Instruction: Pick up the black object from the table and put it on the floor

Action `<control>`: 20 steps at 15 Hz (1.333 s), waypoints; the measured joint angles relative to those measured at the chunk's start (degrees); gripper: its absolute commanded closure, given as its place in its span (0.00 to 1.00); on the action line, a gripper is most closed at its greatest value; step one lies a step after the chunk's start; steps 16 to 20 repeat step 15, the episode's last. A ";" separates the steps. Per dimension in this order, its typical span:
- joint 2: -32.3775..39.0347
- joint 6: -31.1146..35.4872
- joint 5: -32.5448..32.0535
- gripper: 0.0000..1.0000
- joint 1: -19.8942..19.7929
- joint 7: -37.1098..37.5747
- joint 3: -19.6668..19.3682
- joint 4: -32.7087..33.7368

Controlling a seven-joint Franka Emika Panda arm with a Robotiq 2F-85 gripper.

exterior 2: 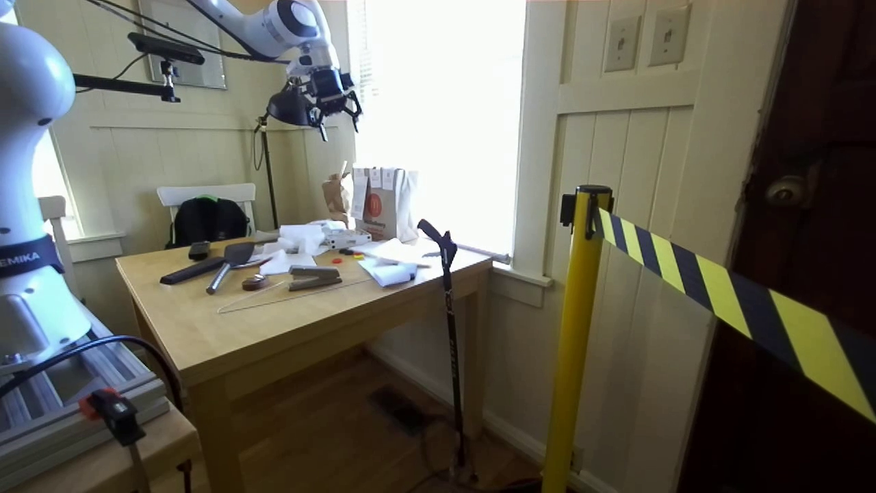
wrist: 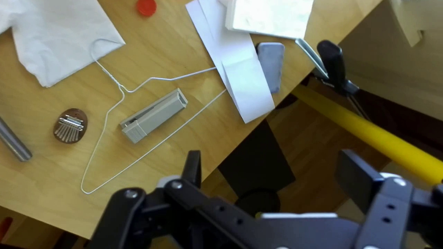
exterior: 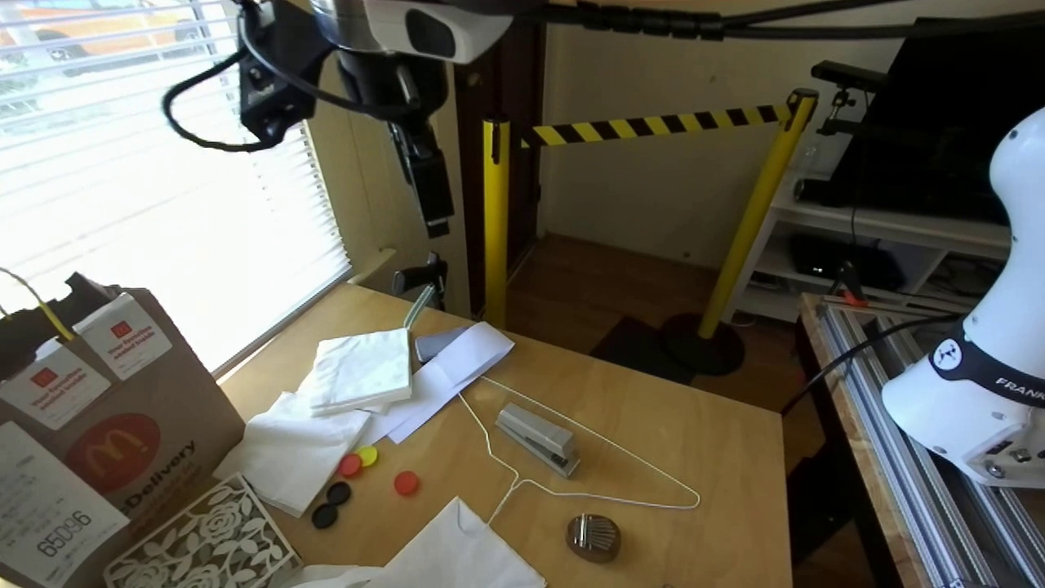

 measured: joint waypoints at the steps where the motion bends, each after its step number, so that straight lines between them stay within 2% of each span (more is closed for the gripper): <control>1: 0.32 0.85 1.81 0.00 2.59 -0.34 -4.55 -1.64; 3: 1.38 2.86 5.17 0.00 8.30 -0.10 -13.31 -5.10; 7: 7.12 8.45 16.95 0.00 21.04 -0.19 -30.44 -13.53; 8: 8.20 8.74 17.63 0.00 22.49 -0.77 -32.01 -14.57; 20: 8.01 8.74 17.56 0.00 21.40 -0.76 -30.99 -14.01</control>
